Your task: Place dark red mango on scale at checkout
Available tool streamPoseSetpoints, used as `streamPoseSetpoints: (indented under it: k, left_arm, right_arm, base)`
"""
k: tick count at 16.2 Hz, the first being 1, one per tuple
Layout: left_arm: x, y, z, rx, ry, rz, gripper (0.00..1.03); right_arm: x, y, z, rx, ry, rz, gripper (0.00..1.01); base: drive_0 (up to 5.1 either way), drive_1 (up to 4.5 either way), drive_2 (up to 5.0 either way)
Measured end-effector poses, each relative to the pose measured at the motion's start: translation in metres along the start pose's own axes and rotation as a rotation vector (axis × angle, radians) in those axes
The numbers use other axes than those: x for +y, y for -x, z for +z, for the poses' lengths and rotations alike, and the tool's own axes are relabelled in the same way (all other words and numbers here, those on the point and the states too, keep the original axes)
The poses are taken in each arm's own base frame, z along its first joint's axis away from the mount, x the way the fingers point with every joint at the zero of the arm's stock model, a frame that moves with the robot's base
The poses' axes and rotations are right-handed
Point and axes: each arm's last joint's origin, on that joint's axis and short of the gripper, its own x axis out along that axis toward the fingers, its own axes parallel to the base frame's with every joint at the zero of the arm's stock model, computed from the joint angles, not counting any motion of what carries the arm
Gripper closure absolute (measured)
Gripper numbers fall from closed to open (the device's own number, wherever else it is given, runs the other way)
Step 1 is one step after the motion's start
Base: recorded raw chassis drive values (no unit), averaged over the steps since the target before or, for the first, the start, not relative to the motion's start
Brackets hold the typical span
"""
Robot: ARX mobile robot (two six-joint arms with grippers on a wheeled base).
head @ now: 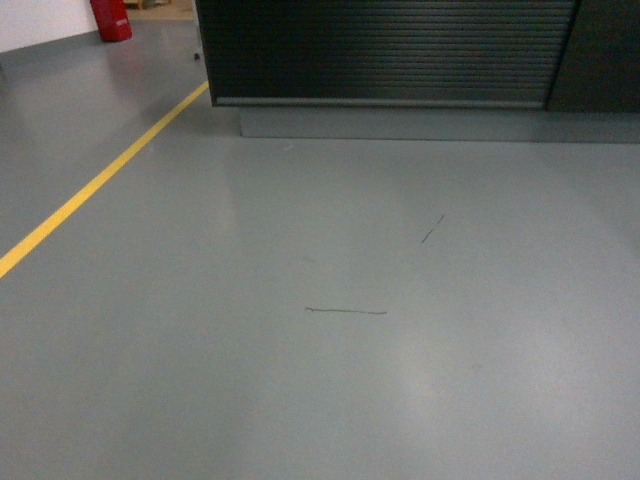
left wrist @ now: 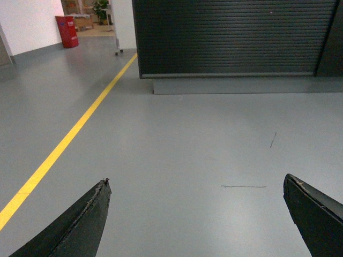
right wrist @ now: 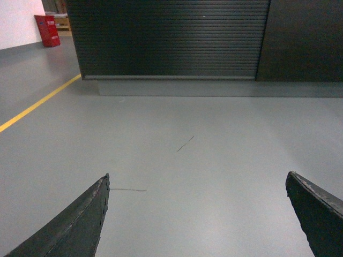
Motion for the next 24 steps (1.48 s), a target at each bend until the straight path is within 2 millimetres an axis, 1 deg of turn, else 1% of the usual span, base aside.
streamPoseSetpoints:
  k: [24]
  left_arm:
    - [0.0, 0.0, -0.0001, 0.001, 0.0, 0.0, 0.05]
  right_arm:
    - [0.0, 0.0, 0.0003, -0.003, 0.0, 0.0, 0.03]
  base:
    - [0.0, 3.94, -4.0]
